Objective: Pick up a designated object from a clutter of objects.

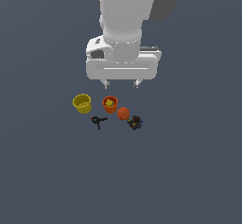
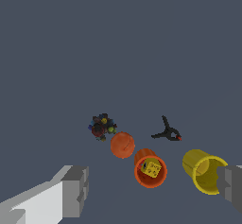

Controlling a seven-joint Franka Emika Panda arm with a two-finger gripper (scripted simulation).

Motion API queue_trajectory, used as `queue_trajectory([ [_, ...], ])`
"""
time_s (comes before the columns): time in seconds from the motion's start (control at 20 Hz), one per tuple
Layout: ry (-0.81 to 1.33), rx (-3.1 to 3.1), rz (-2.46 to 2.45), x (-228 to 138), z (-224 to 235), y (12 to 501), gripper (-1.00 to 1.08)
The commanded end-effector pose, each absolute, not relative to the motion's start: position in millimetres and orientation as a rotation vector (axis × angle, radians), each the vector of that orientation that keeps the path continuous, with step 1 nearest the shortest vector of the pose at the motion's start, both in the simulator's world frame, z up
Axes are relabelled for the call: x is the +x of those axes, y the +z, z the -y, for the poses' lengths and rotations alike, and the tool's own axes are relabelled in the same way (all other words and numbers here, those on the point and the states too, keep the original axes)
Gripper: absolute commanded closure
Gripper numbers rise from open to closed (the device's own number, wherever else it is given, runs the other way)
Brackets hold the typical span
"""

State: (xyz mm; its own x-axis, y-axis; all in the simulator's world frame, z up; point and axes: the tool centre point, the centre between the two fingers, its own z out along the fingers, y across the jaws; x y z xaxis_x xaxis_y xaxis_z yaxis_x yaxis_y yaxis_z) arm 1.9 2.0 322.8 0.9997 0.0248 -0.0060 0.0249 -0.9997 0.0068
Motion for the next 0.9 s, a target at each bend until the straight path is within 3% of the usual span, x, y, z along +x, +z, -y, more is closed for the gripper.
queue_trajectory([
  [0.0,-0.009,3.134,-0.039,2,-2,323,-0.92],
  [0.85,0.020,3.103,-0.212,6,-26,324,-0.92],
])
